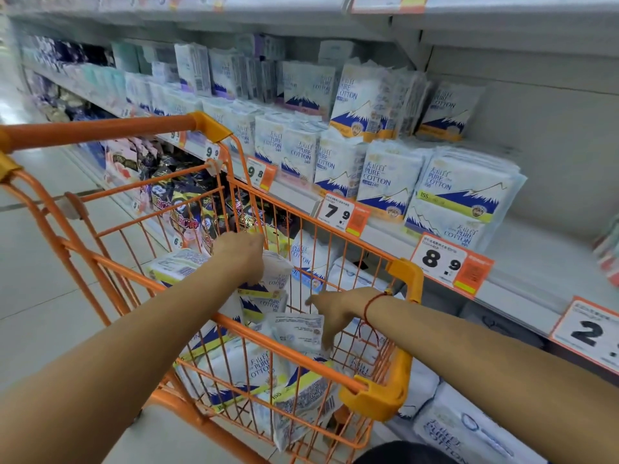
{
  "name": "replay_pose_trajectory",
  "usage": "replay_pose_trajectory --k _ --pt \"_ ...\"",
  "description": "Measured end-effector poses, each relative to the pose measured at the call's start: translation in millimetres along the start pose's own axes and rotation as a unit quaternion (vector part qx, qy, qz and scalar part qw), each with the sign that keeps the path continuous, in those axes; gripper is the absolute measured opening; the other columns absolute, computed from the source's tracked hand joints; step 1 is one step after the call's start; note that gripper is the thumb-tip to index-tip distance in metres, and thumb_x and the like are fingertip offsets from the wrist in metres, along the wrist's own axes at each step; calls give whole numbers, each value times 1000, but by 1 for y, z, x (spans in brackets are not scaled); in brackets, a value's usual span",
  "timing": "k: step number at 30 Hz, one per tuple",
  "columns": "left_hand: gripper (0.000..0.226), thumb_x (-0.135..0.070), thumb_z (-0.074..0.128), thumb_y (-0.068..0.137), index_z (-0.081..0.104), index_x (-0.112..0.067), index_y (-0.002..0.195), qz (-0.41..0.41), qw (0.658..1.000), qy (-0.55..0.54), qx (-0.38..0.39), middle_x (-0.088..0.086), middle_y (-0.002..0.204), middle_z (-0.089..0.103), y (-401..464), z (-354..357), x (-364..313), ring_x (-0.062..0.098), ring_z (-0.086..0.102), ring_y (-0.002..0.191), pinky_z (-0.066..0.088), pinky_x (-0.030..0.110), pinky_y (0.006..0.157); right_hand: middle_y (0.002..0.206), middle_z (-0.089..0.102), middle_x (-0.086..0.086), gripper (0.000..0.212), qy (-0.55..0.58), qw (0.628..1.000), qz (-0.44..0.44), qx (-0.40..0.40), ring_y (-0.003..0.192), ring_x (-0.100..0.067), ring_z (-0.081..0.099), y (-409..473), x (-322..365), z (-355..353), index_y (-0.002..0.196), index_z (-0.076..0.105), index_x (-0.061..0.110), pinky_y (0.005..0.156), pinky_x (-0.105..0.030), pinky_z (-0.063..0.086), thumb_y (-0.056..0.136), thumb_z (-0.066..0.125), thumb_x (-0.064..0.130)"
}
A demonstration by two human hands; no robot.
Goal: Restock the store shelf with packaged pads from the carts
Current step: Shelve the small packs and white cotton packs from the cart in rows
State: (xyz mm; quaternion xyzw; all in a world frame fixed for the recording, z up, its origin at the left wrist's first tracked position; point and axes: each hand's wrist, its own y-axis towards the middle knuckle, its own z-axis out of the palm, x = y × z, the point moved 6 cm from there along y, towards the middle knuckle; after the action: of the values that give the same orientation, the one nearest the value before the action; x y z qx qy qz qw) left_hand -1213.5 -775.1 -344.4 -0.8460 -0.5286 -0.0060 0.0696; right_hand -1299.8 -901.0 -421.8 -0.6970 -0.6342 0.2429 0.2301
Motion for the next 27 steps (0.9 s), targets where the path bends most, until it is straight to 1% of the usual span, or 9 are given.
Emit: replay_pose_trajectory --k 1,3,8,11,14,18,21,24,27 --pt "63 -26 75 76 40 -13 128 -5 1000 -4 -14 9 118 56 -1 -3 1 29 53 110 46 36 82 152 22 -12 88 -39 999 -1 -1 138 -31 28 -1 0 0 149 18 12 110 -47 35 83 68 43" --pt "73 -35 81 68 42 -12 126 -21 999 -7 -29 11 125 50 -2 -8 6 31 45 119 43 38 91 151 23 -12 91 -65 998 -4 -7 137 -30 29 -3 1 0 148 21 10 109 -46 35 81 67 50" --pt "86 -54 78 61 46 -22 134 -3 996 -71 -52 12 138 39 -4 -13 1 34 32 131 36 46 102 154 25 -11 109 -32 999 -9 -24 137 -31 34 -1 2 0 150 4 8 108 -43 38 76 74 46" --pt "84 -48 78 64 42 -29 138 15 991 -124 -49 8 133 46 -5 -13 1 29 50 119 45 37 86 145 37 -11 91 -51 997 -28 -50 128 -30 42 -10 8 -7 144 23 7 99 -39 44 77 74 42" --pt "84 -44 78 64 40 -28 136 16 983 -168 -72 0 112 59 -3 -13 6 22 59 98 45 27 69 134 47 -11 73 -55 994 -60 -78 118 -29 49 -24 10 -18 139 37 10 87 -36 43 81 71 39" --pt "97 -52 79 63 30 -13 137 -22 962 -256 -88 7 114 58 -3 -15 15 28 60 98 48 33 71 124 52 -12 62 -13 982 -94 -165 112 -28 48 -58 4 -35 136 41 15 79 -34 41 84 65 38" --pt "98 -61 74 66 34 -8 137 -36 932 -349 -96 8 112 56 -7 -20 17 28 59 96 51 36 76 128 51 -9 54 71 966 -116 -221 109 -25 50 -88 -14 -43 137 38 21 89 -39 46 89 58 38" --pt "89 -65 73 63 45 -11 128 -33 883 -444 -148 7 108 59 -16 -32 18 25 58 86 48 34 68 131 49 -2 49 209 933 -142 -255 110 -18 51 -113 -36 -46 136 35 28 96 -38 46 92 54 38" --pt "68 -61 75 64 54 -16 112 -25 813 -537 -226 4 99 62 -30 -49 20 17 57 75 47 32 63 124 52 4 33 436 829 -175 -305 118 -17 52 -140 -57 -57 128 39 26 93 -27 50 97 49 26"
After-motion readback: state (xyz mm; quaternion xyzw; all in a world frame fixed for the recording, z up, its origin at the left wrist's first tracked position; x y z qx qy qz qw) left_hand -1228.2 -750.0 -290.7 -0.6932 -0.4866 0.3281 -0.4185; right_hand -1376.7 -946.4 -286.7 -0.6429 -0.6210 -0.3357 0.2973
